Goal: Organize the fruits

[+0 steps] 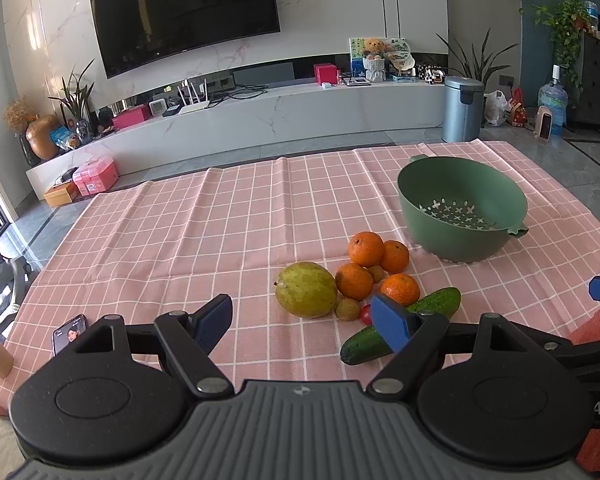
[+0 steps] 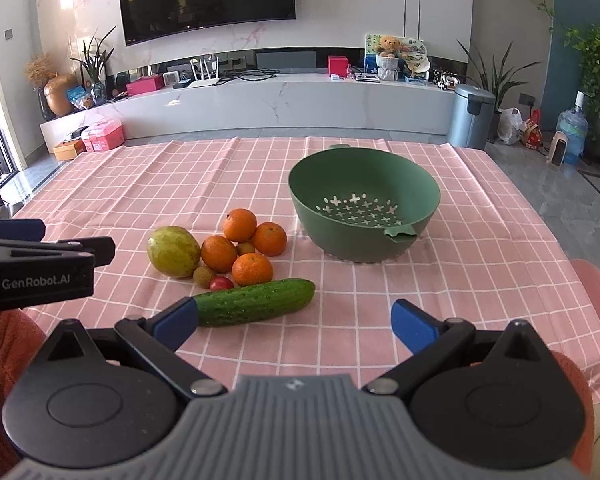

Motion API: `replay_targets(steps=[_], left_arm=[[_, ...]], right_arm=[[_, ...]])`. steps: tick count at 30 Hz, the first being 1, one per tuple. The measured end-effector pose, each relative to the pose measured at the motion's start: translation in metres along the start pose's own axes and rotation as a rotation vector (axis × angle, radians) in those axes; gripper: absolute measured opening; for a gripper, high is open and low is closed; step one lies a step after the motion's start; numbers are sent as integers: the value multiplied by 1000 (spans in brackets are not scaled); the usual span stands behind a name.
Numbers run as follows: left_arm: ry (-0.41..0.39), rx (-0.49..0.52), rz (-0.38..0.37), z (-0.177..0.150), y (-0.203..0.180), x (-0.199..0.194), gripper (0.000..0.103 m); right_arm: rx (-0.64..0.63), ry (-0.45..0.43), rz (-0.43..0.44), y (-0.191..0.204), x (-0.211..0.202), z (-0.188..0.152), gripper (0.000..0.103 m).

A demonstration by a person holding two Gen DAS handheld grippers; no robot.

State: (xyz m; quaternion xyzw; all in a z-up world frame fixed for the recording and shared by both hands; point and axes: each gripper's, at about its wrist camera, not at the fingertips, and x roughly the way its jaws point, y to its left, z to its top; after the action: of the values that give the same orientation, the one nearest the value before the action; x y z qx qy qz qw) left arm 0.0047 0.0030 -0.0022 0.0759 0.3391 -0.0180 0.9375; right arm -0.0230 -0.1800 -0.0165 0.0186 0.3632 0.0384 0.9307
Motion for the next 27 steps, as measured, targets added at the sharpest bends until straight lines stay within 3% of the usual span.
replay_targets(steps=[27], left_arm=[[7, 7, -4, -3, -2, 3, 93]], right_arm=[[10, 22, -8, 0, 4, -1, 99]])
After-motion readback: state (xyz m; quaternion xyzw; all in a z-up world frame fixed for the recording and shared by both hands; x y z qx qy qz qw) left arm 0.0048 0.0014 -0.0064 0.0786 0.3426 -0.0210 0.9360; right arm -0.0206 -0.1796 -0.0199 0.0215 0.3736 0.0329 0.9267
